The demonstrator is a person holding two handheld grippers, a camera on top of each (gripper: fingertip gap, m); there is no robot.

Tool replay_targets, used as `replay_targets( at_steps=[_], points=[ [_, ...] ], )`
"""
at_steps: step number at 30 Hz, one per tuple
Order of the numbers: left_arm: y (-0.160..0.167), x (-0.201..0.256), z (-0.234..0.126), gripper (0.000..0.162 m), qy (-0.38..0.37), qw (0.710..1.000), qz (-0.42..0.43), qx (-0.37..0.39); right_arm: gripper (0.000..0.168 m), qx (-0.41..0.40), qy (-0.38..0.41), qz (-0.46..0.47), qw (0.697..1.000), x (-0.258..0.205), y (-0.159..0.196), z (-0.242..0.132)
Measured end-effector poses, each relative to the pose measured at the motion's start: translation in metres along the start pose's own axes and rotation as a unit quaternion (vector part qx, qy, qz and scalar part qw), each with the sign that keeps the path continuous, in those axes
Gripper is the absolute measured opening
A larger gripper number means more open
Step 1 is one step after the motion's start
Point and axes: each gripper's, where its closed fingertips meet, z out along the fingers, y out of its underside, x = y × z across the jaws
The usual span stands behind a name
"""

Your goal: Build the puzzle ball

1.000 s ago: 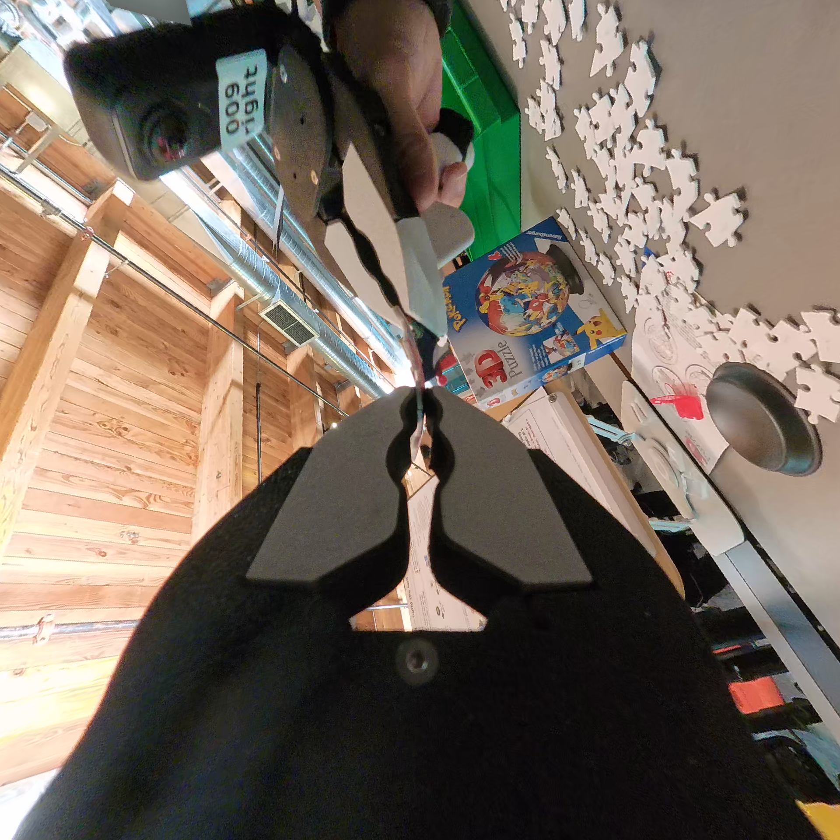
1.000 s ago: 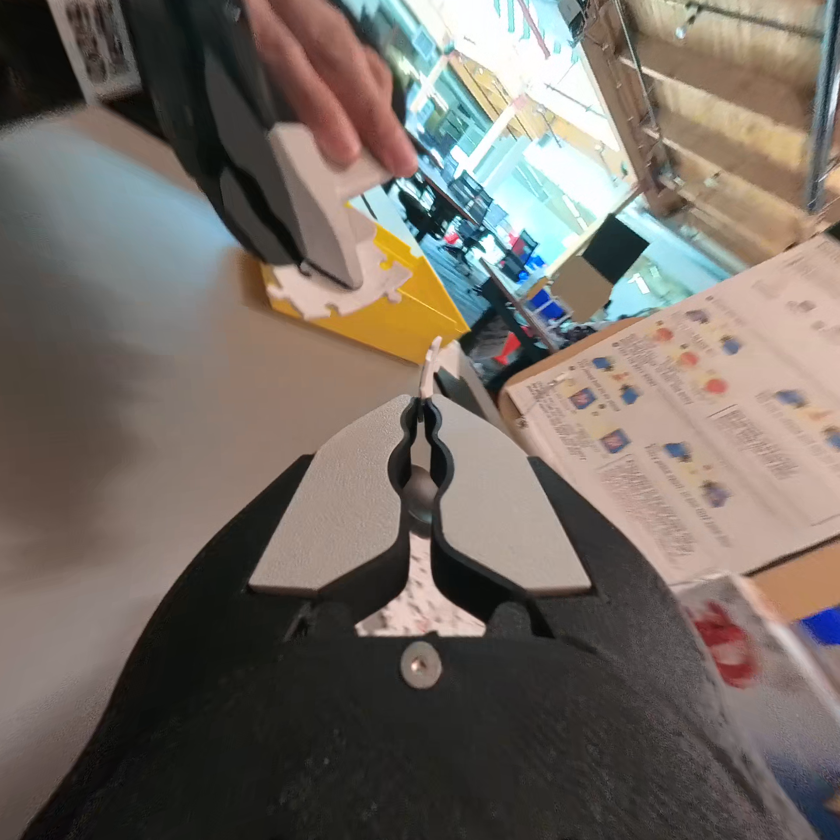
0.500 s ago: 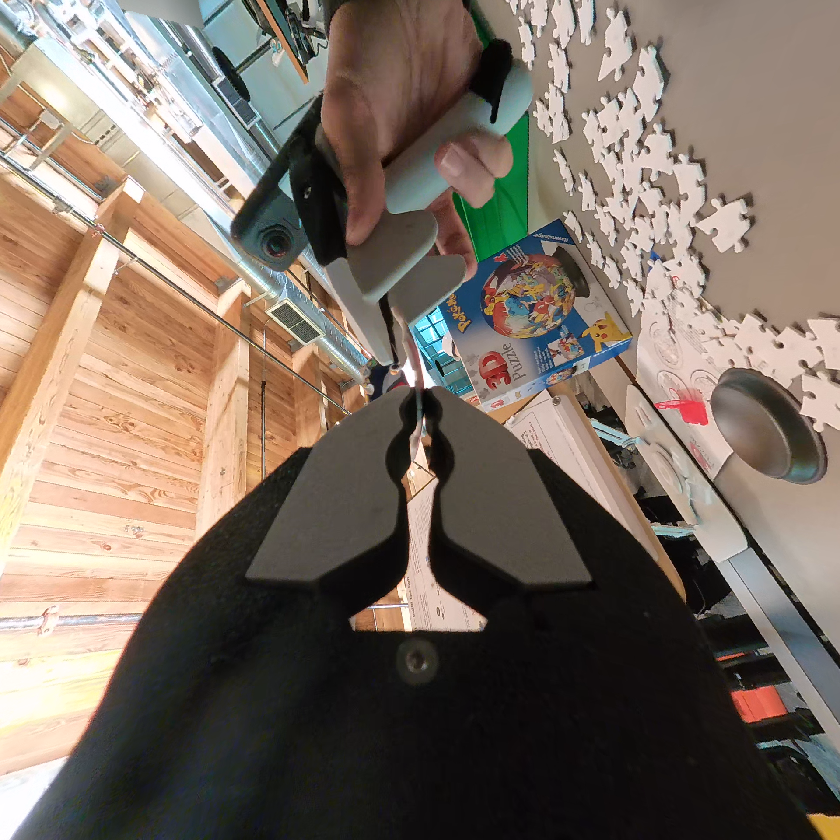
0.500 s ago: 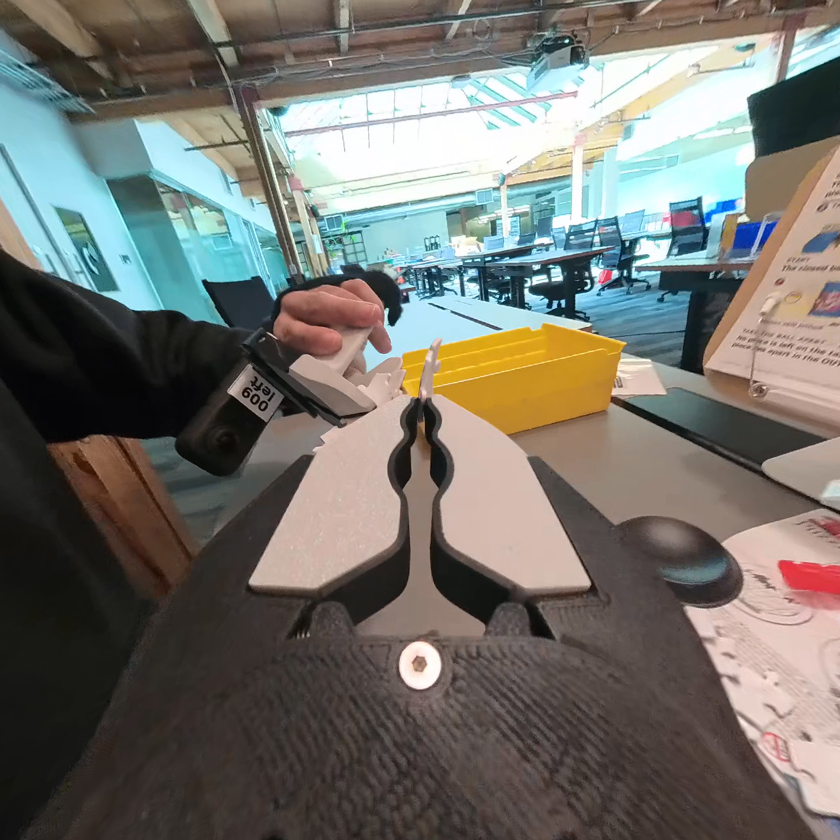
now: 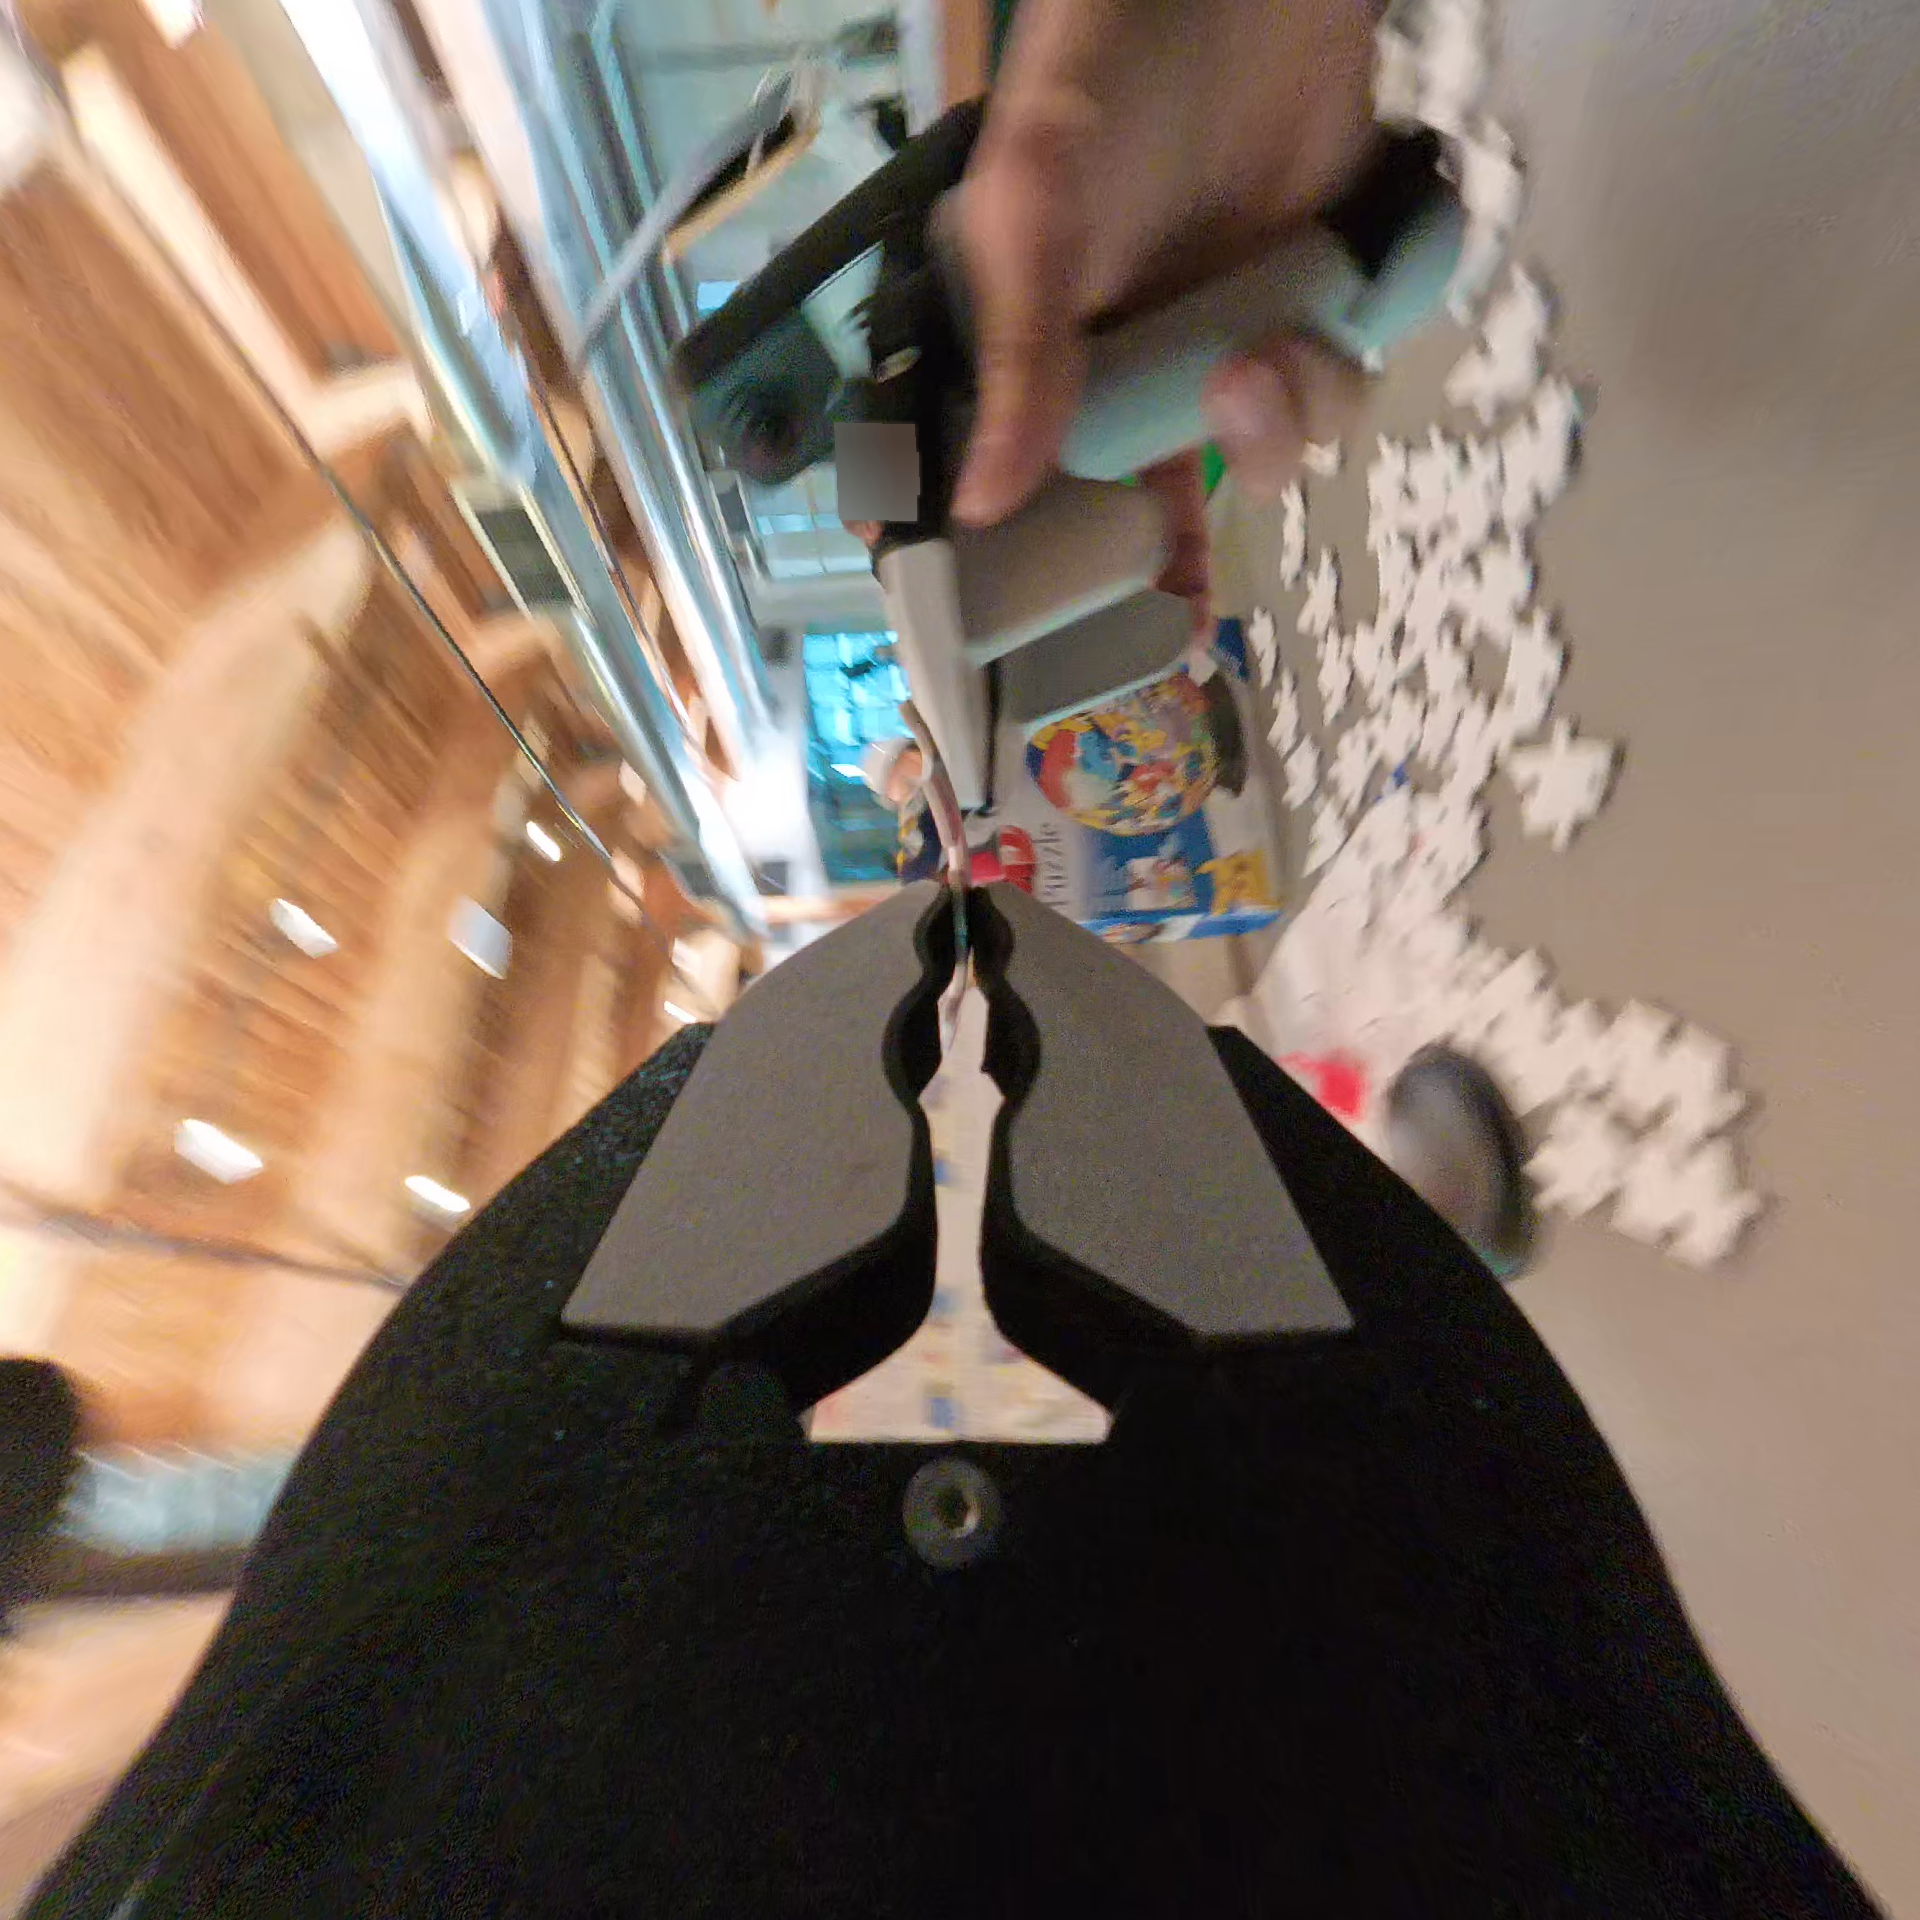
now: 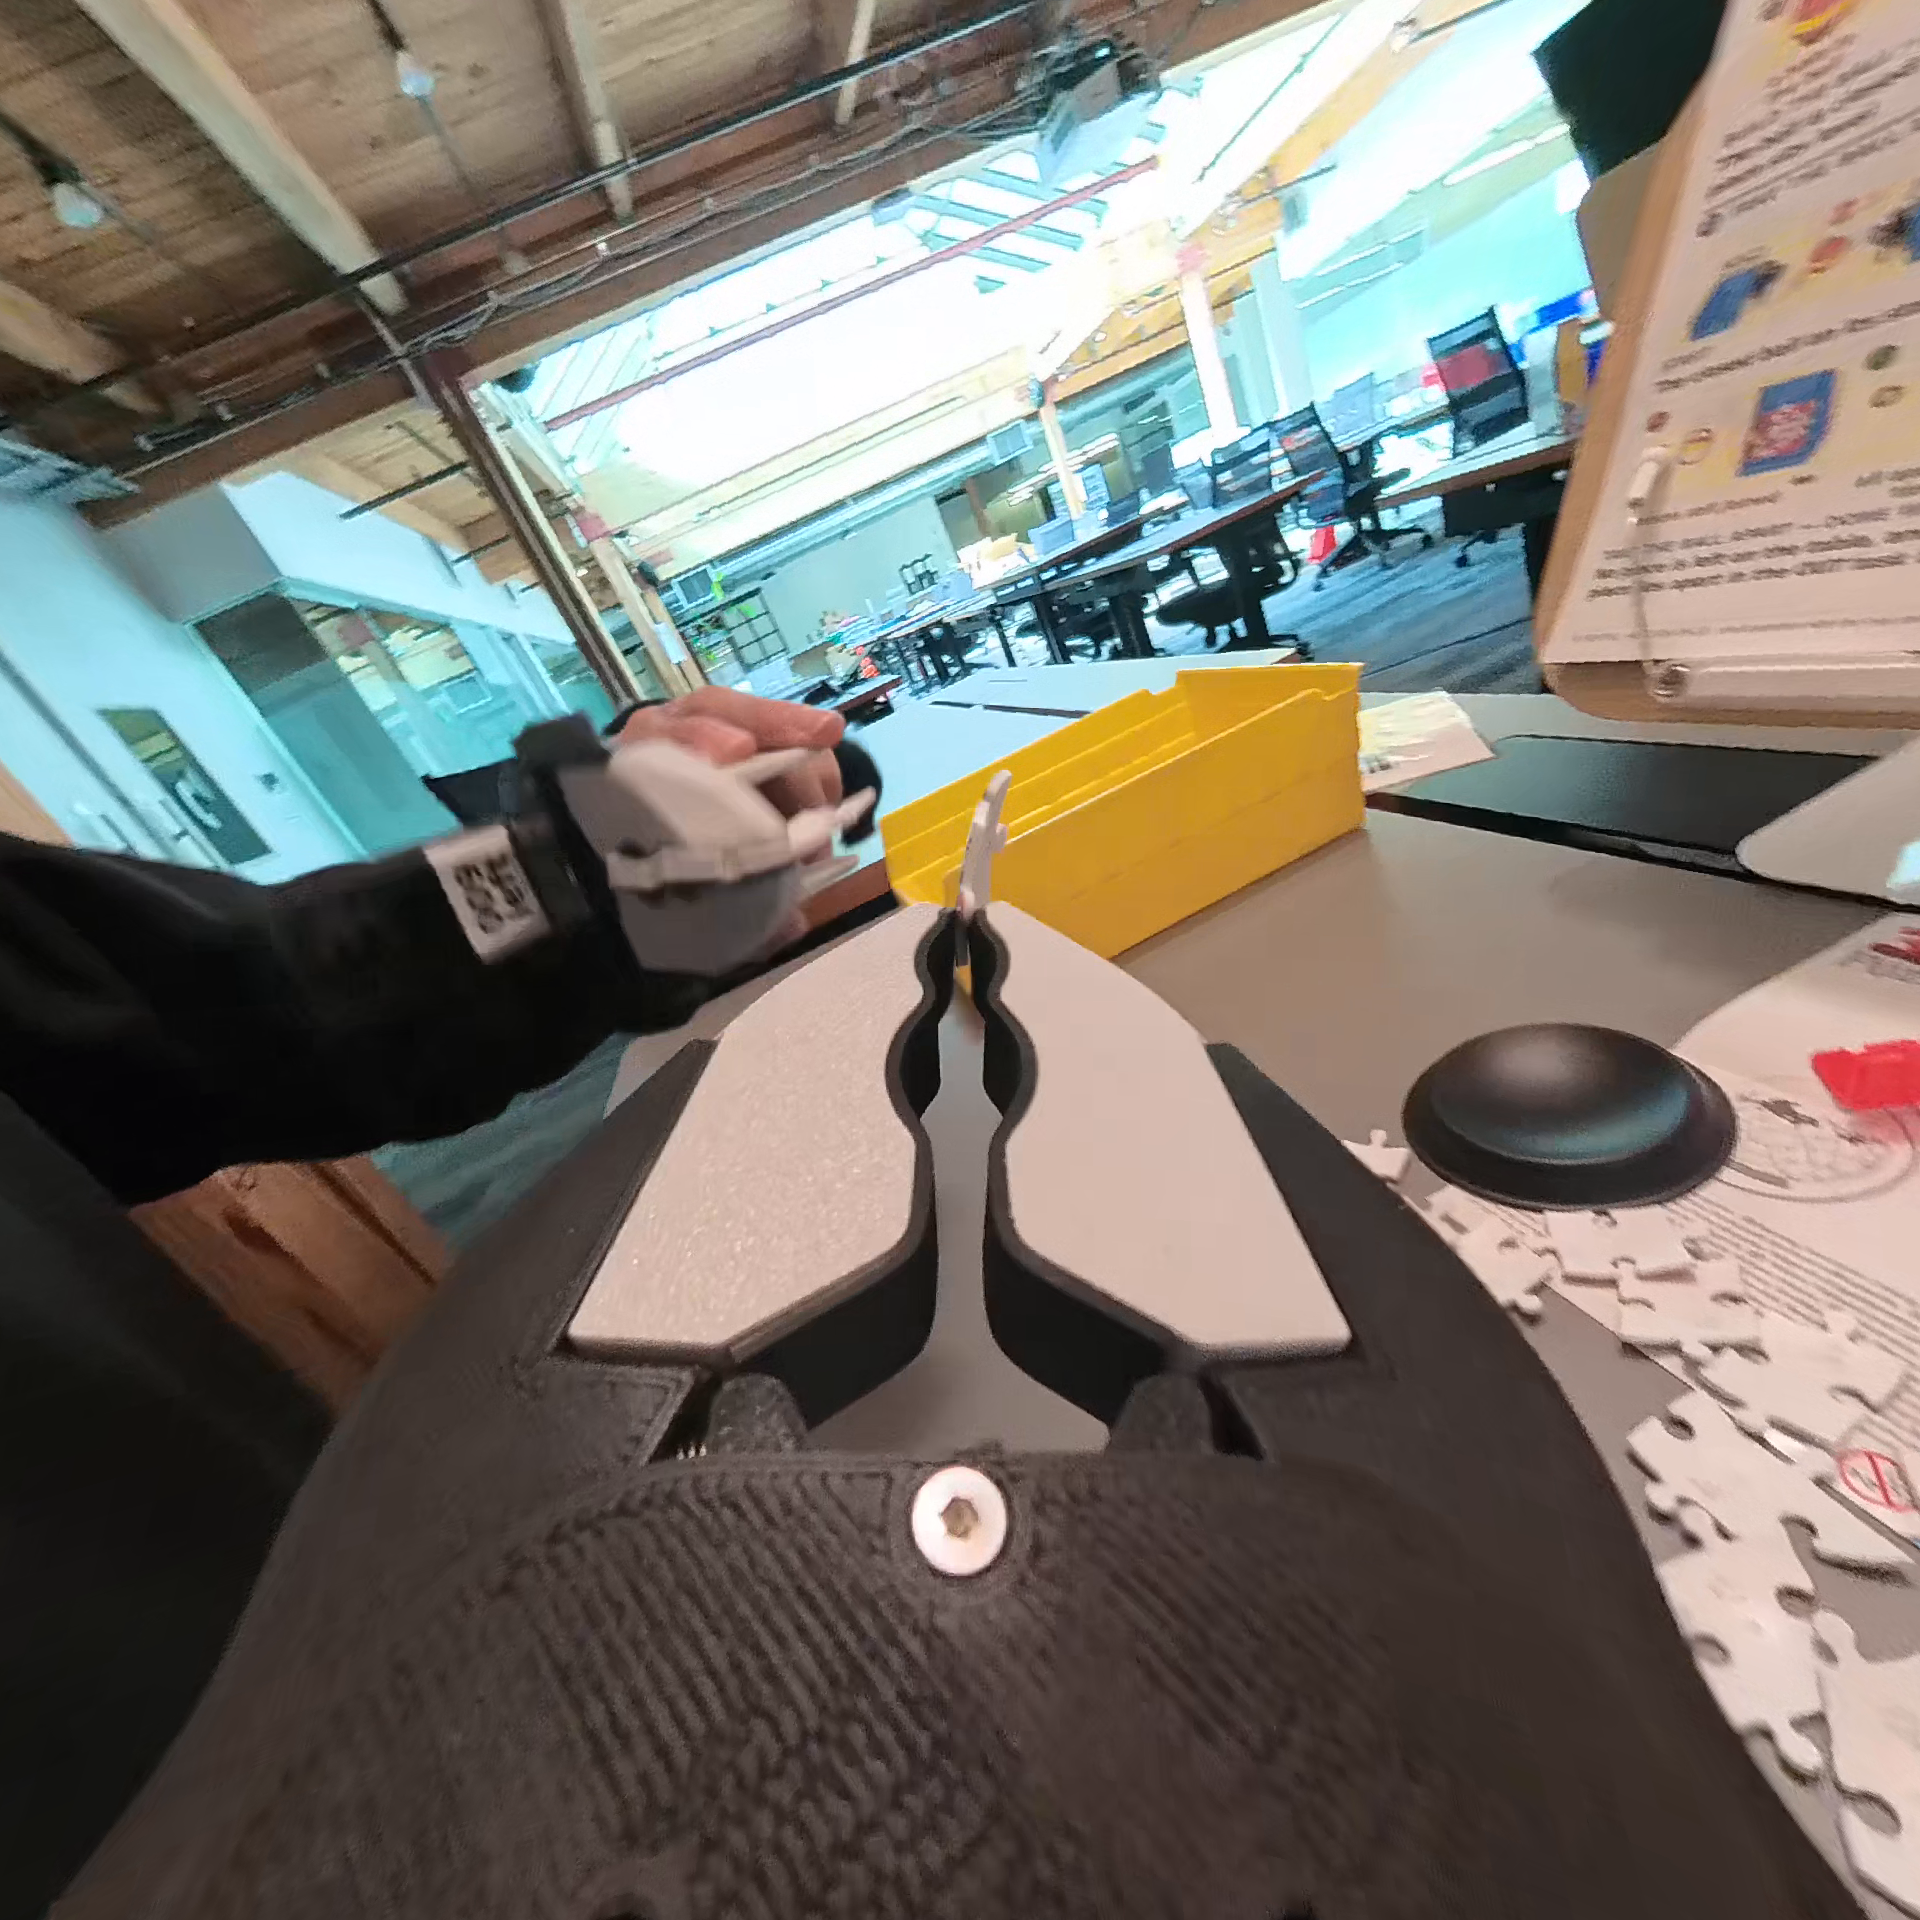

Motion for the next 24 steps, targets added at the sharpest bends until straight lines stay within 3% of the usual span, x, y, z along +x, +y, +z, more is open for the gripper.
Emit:
replay_targets(
  at_steps=[1, 2, 4, 6, 7, 9, 12, 14, 16, 20, 24],
  points=[
    [0.009, -0.008, 0.002, 0.002, -0.006, 0.993, -0.119, -0.014, 0.003, 0.004, 0.01, 0.006, 1.0, 0.005, 0.0, -0.002],
    [0.018, -0.012, 0.004, 0.001, 0.005, 0.965, -0.26, -0.024, 0.002, 0.011, 0.016, 0.013, 1.0, 0.008, -0.001, -0.004],
    [0.027, -0.022, 0.004, 0.002, 0.019, 0.853, -0.521, 0.015, 0.002, 0.027, 0.017, 0.035, 0.999, 0.012, -0.002, -0.007],
    [0.036, -0.044, -0.003, 0.001, -0.011, 0.709, -0.698, 0.096, 0.002, 0.034, 0.009, 0.057, 0.998, 0.013, -0.001, -0.007],
    [0.041, -0.051, -0.006, 0.001, -0.015, 0.639, -0.758, 0.129, 0.003, 0.034, 0.005, 0.064, 0.997, 0.012, 0.0, -0.007],
    [0.046, -0.056, -0.012, 0.001, -0.018, 0.532, -0.826, 0.188, 0.003, 0.03, 0.001, 0.068, 0.997, 0.011, 0.004, -0.007],
    [0.046, -0.053, -0.015, 0.001, -0.019, 0.416, -0.878, 0.236, 0.003, 0.018, 0.003, 0.066, 0.998, 0.012, 0.012, -0.003],
    [0.044, -0.052, -0.016, 0.001, -0.016, 0.365, -0.894, 0.259, 0.003, 0.003, 0.002, 0.068, 0.998, 0.012, 0.02, 0.0],
    [0.04, -0.051, -0.018, 0.001, -0.01, 0.337, -0.899, 0.28, 0.003, -0.013, 0.001, 0.07, 0.997, 0.013, 0.027, 0.002],
    [0.035, -0.049, -0.019, 0.001, 0.002, 0.321, -0.901, 0.291, 0.003, -0.053, 0.01, 0.066, 0.996, 0.016, 0.042, 0.005],
    [0.032, -0.042, -0.016, 0.001, 0.021, 0.317, -0.907, 0.275, 0.008, -0.146, 0.049, 0.062, 0.986, 0.033, 0.076, 0.004]
  ],
)
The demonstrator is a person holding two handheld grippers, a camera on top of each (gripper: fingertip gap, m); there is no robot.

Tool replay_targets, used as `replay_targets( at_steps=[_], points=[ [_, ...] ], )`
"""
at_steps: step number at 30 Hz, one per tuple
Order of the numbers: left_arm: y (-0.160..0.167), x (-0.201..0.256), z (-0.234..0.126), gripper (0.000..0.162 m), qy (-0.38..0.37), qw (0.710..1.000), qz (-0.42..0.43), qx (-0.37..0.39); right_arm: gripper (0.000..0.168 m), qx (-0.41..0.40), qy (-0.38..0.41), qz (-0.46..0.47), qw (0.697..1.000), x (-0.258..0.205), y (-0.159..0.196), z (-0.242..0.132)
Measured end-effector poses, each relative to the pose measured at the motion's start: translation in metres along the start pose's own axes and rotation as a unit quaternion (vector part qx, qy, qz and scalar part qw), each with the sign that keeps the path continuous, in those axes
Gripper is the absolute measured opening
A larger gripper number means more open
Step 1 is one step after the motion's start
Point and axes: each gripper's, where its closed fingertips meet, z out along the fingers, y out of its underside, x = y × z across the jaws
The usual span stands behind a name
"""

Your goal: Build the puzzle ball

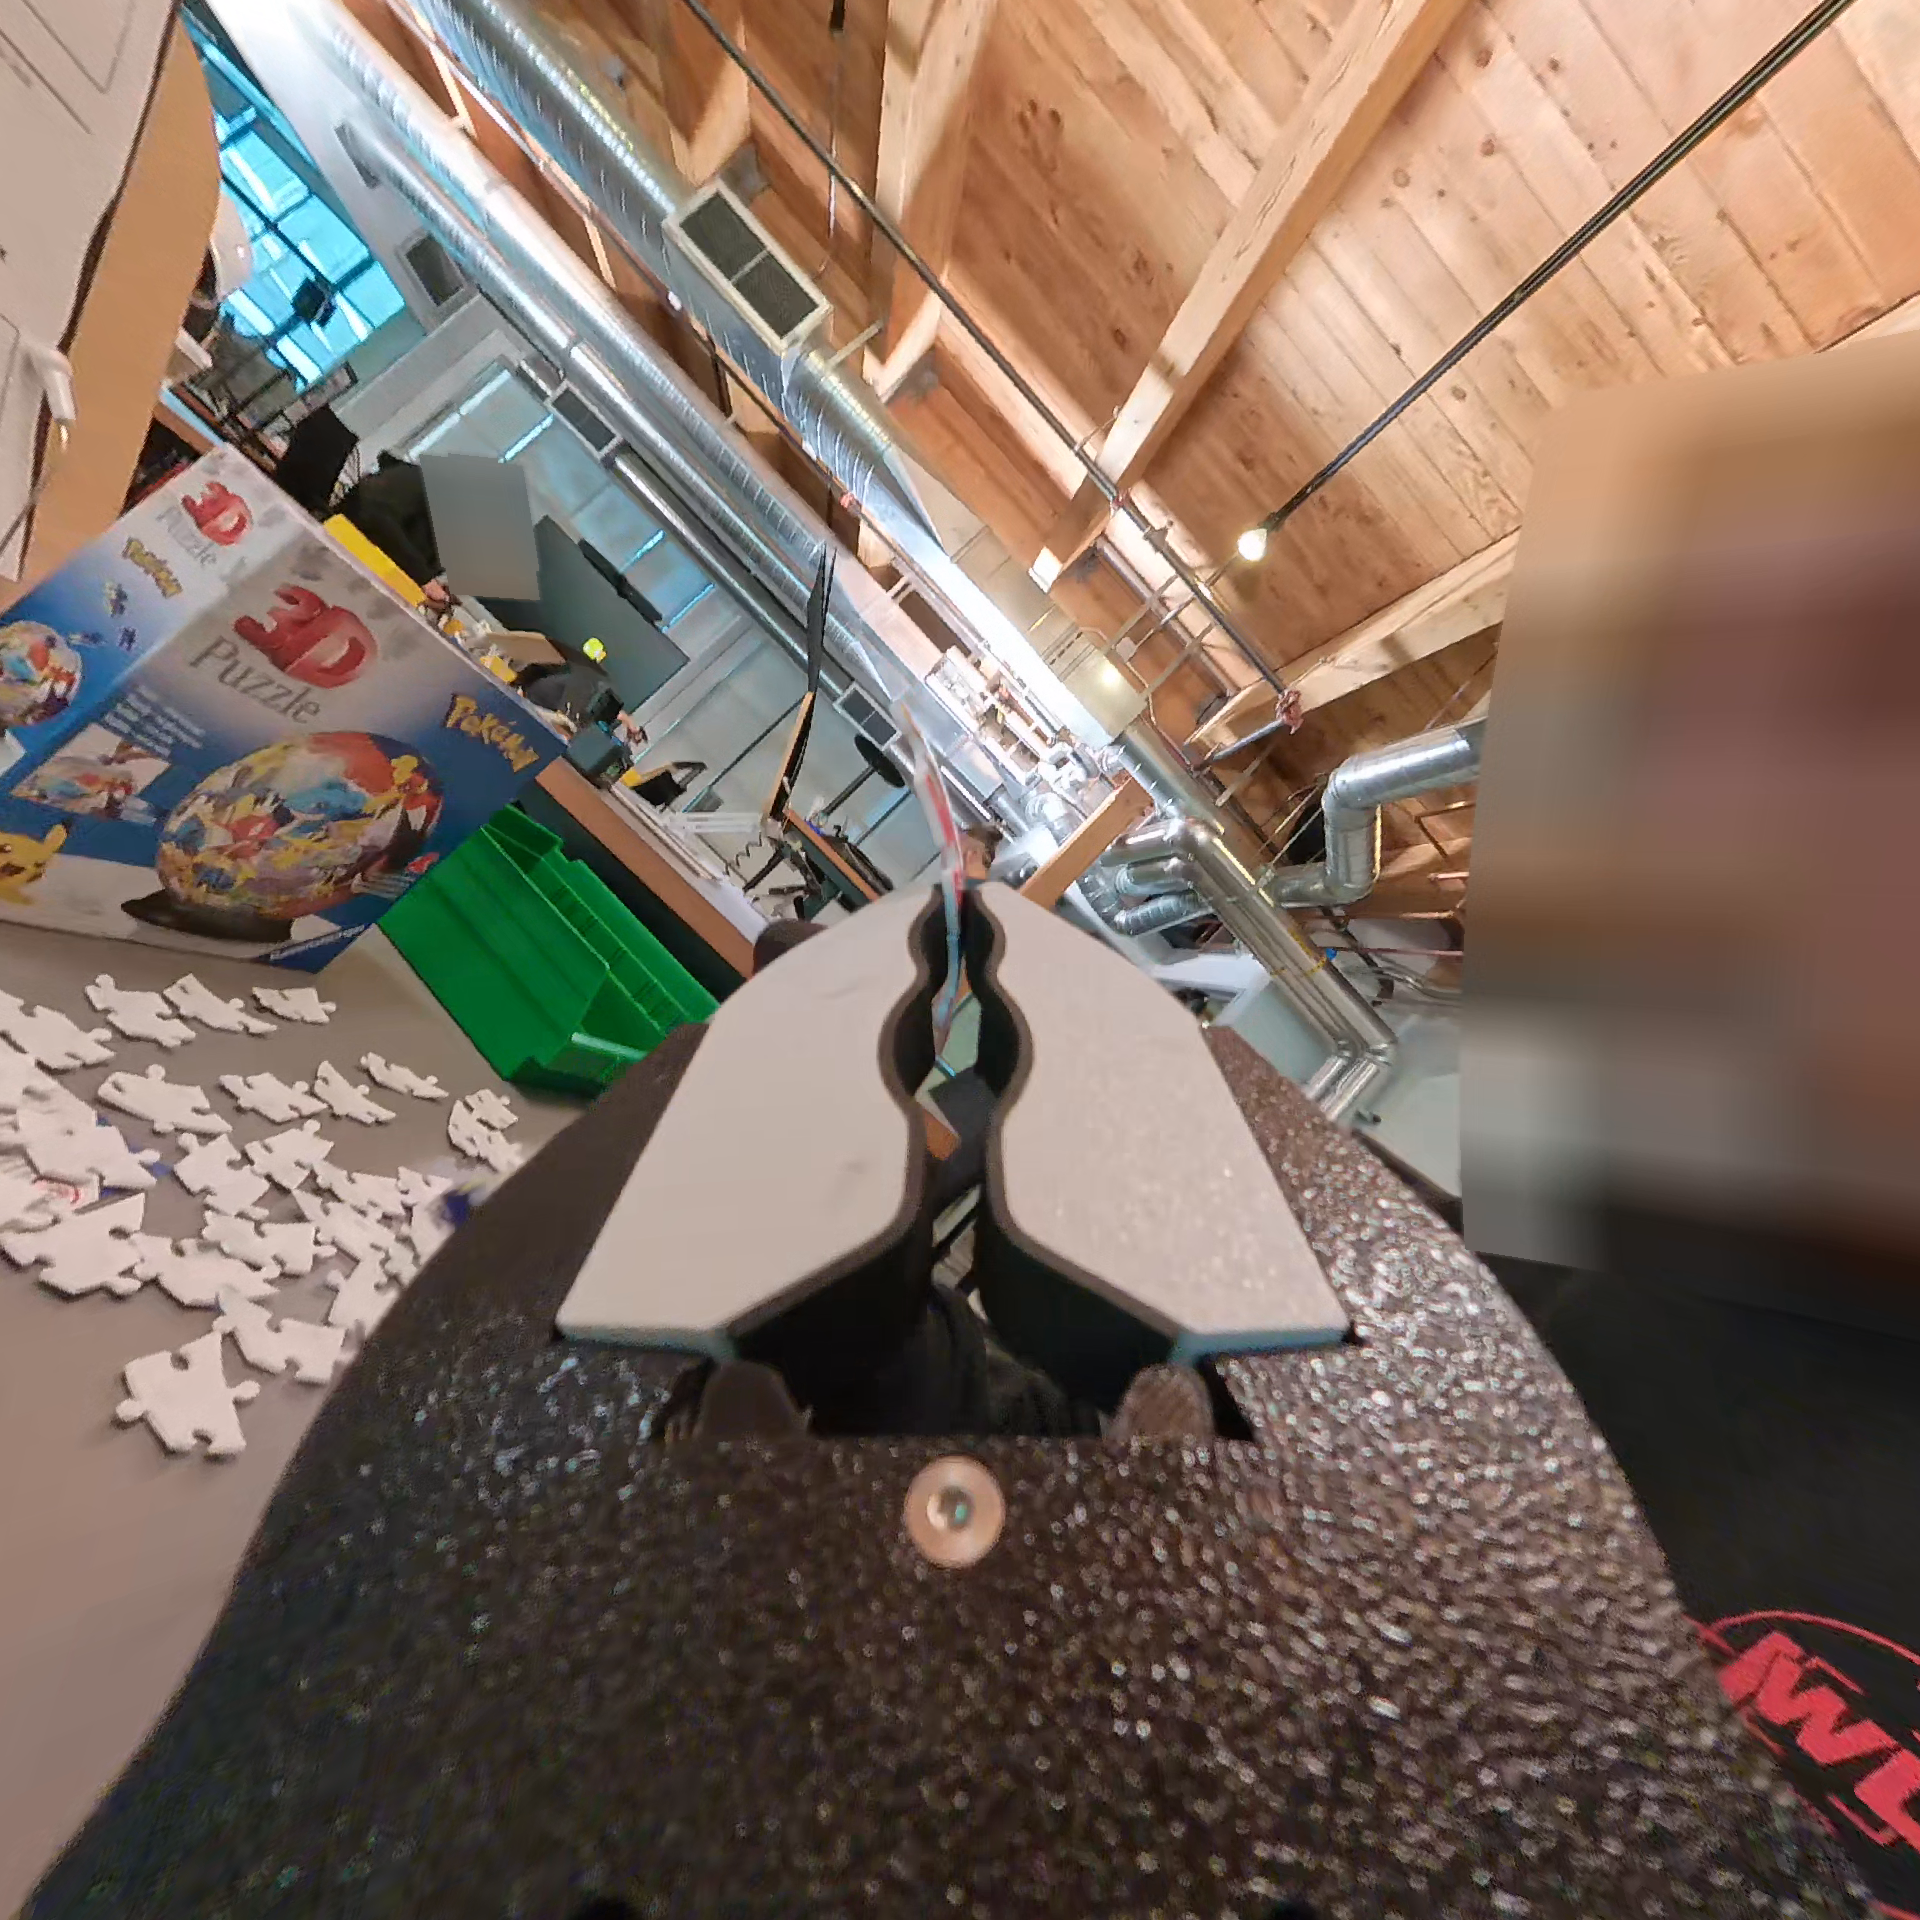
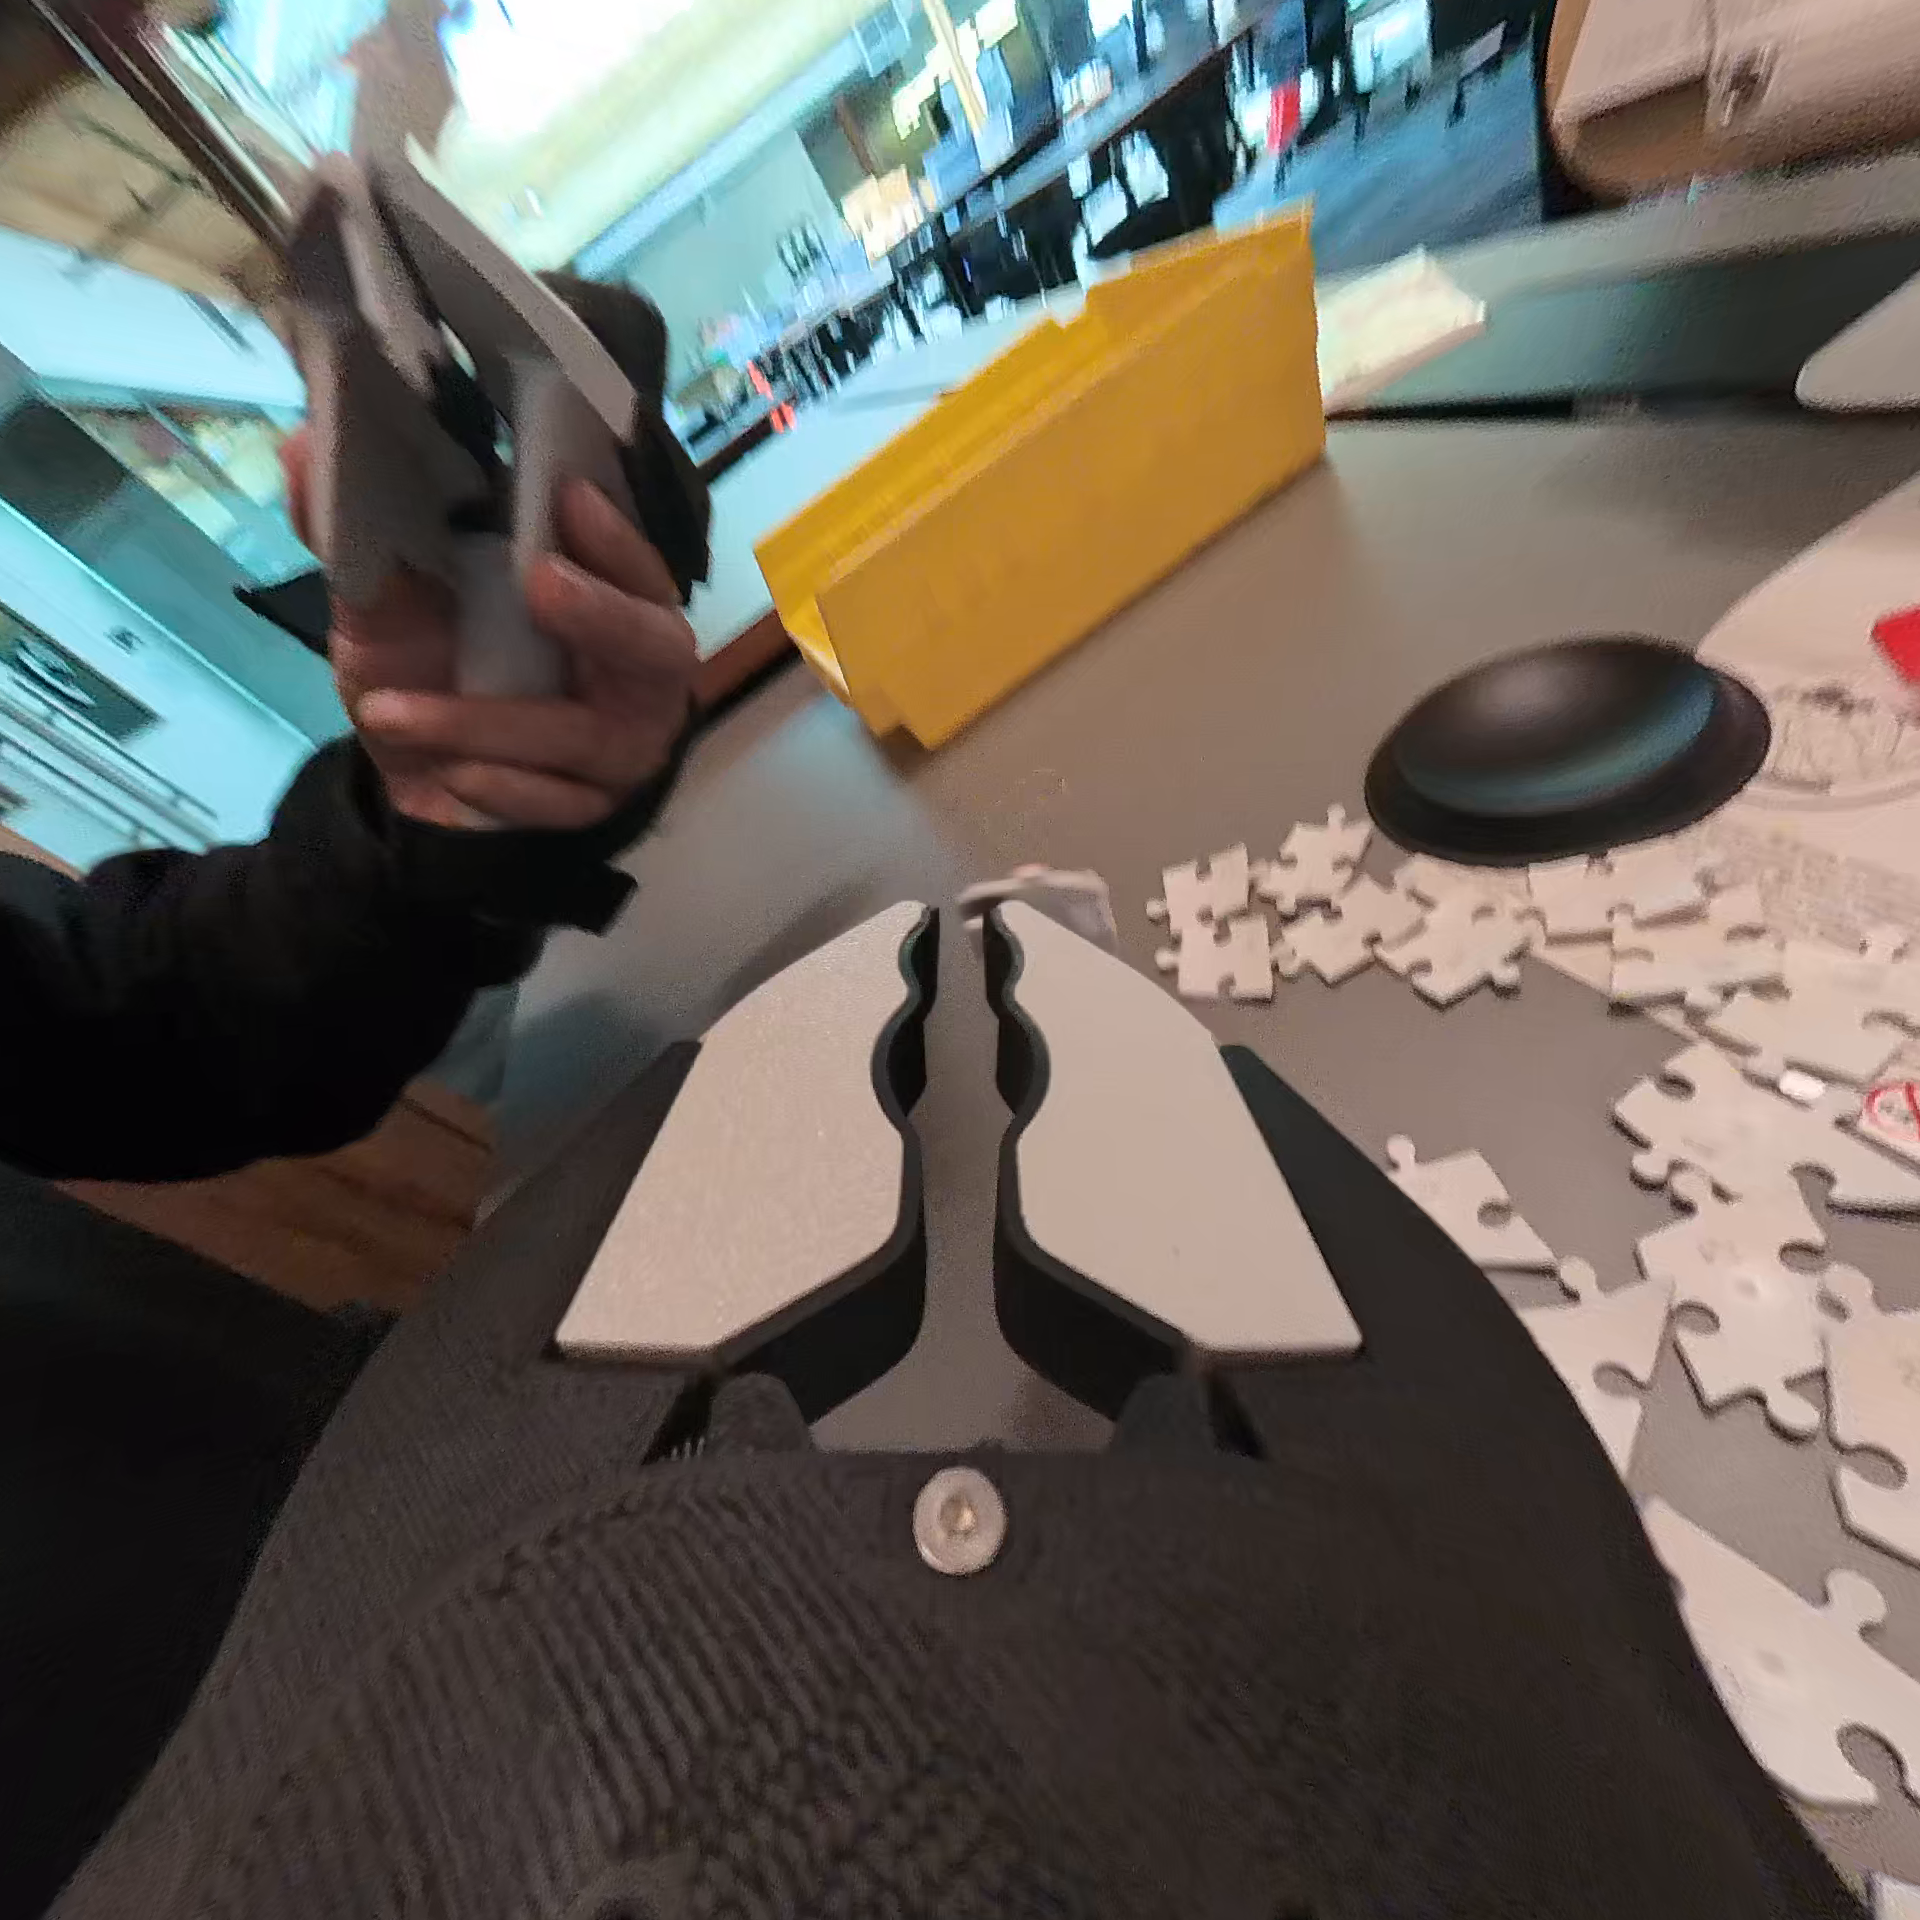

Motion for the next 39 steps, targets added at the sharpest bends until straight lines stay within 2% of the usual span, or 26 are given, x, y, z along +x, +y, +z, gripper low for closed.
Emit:
replay_targets(
  at_steps=[5, 8, 9, 12, 15, 18, 22, 27, 33, 35, 37, 39],
  points=[
    [0.013, -0.011, -0.006, 0.001, -0.016, 0.999, -0.011, -0.033, 0.016, -0.089, -0.015, 0.026, 0.996, 0.005, 0.04, 0.019],
    [0.027, -0.021, -0.013, 0.001, -0.04, 0.996, -0.016, -0.074, 0.048, -0.111, -0.011, 0.015, 0.994, 0.006, 0.045, 0.025],
    [0.034, -0.024, -0.015, 0.001, -0.046, 0.994, -0.011, -0.1, 0.05, -0.098, -0.013, 0.002, 0.995, 0.004, 0.037, 0.025],
    [0.058, -0.027, -0.024, 0.001, -0.058, 0.979, 0.007, -0.193, 0.041, -0.019, -0.058, -0.022, 0.998, -0.016, -0.006, 0.018],
    [0.079, -0.027, -0.031, 0.001, -0.064, 0.957, 0.023, -0.281, 0.038, 0.037, -0.148, 0.0, 0.988, -0.048, -0.043, 0.01],
    [0.095, -0.025, -0.035, 0.001, -0.062, 0.935, 0.04, -0.346, 0.026, 0.02, -0.217, 0.018, 0.976, -0.074, -0.049, 0.008],
    [0.105, -0.026, -0.038, 0.001, -0.071, 0.91, 0.078, -0.4, 0.004, 0.001, -0.248, 0.027, 0.968, -0.085, -0.044, 0.011],
    [0.11, -0.026, -0.04, 0.001, -0.074, 0.896, 0.095, -0.427, 0.001, -0.021, -0.244, 0.019, 0.969, -0.084, -0.033, 0.012],
    [0.111, -0.026, -0.042, 0.001, -0.069, 0.897, 0.075, -0.431, 0.014, -0.023, -0.248, 0.011, 0.968, -0.085, -0.03, 0.01],
    [0.109, -0.024, -0.042, 0.001, -0.06, 0.902, 0.063, -0.424, 0.027, -0.023, -0.222, 0.005, 0.975, -0.078, -0.031, 0.012],
    [0.107, -0.022, -0.041, 0.001, -0.053, 0.907, 0.048, -0.415, 0.026, -0.019, -0.215, 0.003, 0.976, -0.076, -0.031, 0.012],
    [0.105, -0.021, -0.041, 0.001, -0.05, 0.909, 0.042, -0.411, 0.006, -0.029, -0.235, 0.009, 0.972, -0.082, -0.028, 0.012]
  ],
)
